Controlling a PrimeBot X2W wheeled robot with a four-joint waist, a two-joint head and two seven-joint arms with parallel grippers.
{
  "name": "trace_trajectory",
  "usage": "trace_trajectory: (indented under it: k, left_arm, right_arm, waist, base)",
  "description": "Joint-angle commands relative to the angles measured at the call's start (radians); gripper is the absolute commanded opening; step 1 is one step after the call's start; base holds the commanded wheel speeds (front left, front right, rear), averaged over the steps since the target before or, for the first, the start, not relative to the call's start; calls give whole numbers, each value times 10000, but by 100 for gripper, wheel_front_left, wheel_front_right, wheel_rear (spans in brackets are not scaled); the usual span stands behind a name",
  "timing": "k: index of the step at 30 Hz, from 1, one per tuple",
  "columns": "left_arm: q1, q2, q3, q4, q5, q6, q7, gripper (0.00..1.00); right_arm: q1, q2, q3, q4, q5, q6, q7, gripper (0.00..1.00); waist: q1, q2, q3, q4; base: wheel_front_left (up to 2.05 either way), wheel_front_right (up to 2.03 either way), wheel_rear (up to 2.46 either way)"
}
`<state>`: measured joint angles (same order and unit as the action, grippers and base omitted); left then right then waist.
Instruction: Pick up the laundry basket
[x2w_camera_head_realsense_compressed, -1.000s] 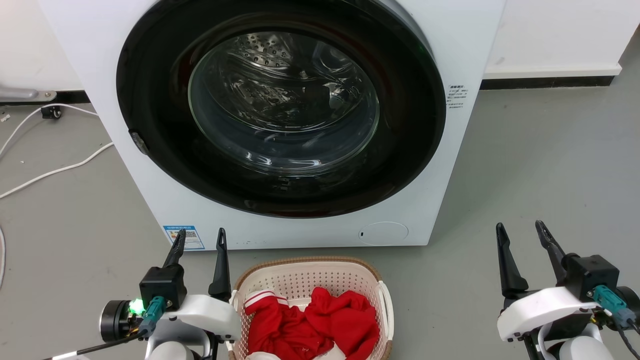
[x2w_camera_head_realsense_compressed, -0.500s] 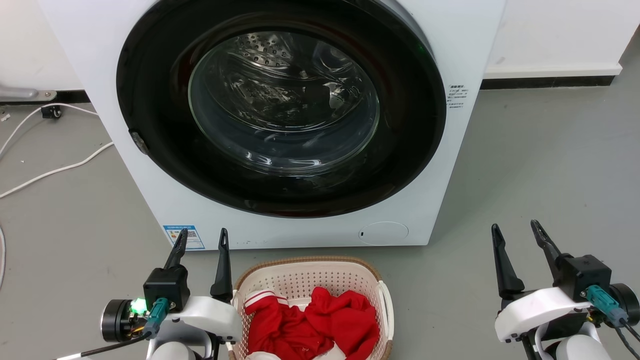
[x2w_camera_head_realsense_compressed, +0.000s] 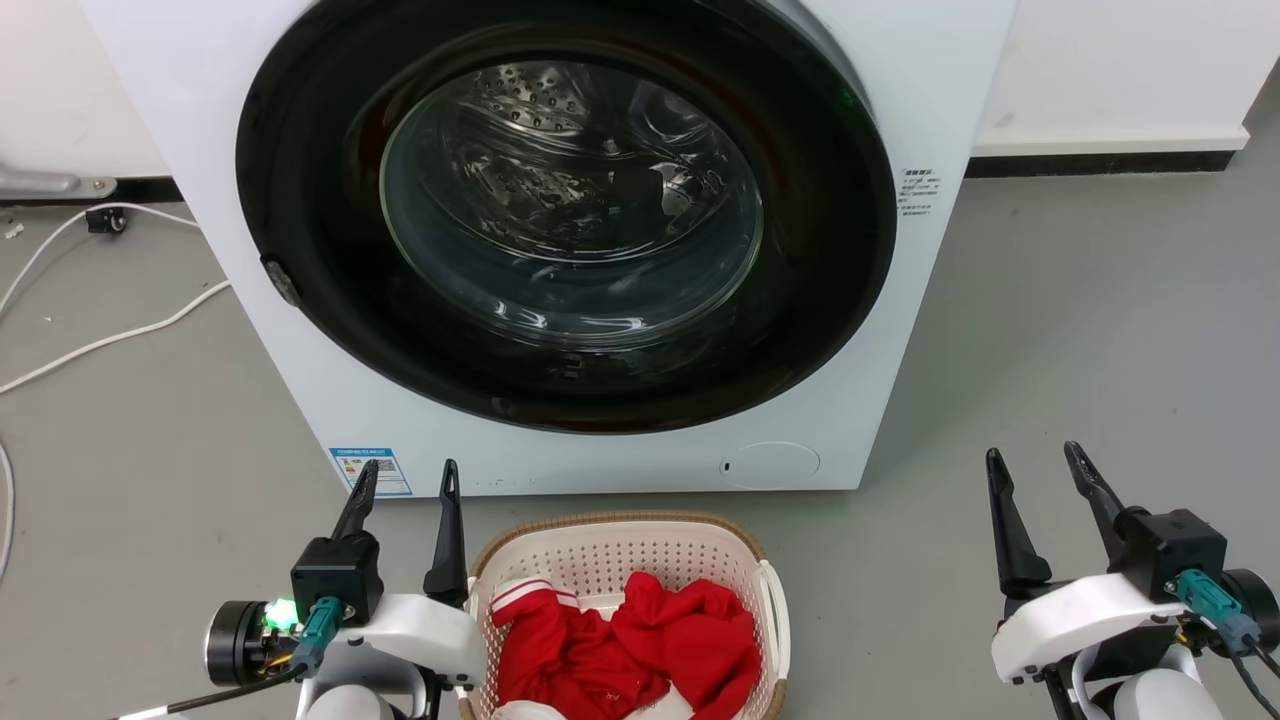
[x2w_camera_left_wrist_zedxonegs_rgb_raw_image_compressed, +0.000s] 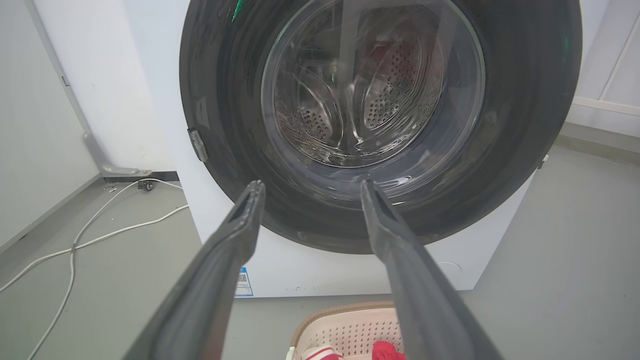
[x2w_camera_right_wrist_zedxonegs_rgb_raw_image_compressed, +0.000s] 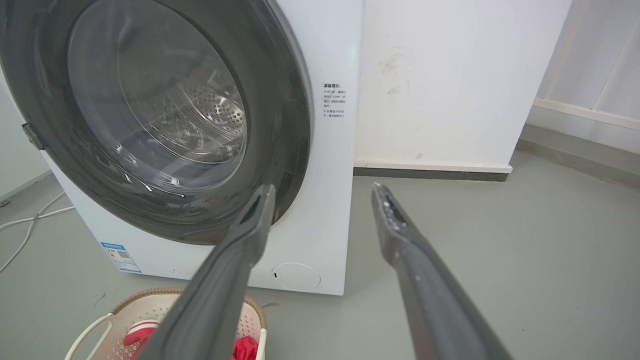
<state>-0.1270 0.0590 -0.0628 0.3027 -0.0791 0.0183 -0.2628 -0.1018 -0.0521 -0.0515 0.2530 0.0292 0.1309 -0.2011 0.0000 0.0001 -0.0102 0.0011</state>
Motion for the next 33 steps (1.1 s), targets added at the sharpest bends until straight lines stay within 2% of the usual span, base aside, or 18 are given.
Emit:
trace_trajectory:
  k: [1,9,21,33]
  left_arm:
    - [-62,-10,-13,31,44,31,-29,100]
    - [-416,8,-8,227,135,68,-28,100]
    - [-1371,-43,-107,484,77,214,-27,100]
    - [-2648,-73,-210,1814,-151,229,-27,100]
  right_arm:
    - [-119,34,-11,23,101,-3,27,100]
    - [-371,32,65,248,253,-3,155,100]
    - [-1468,31,485,1078,618,-3,105,100]
    - [-2717,28,979,2882,880,-3,477,100]
  waist:
    - [0,-1,21,14]
    - [0,-1,651,181]
    - [0,-1,2503,482]
    - [0,-1,4226,644]
  base:
    - [0,0,0]
    - [0,0,0]
    - [0,0,0]
    - [0,0,0]
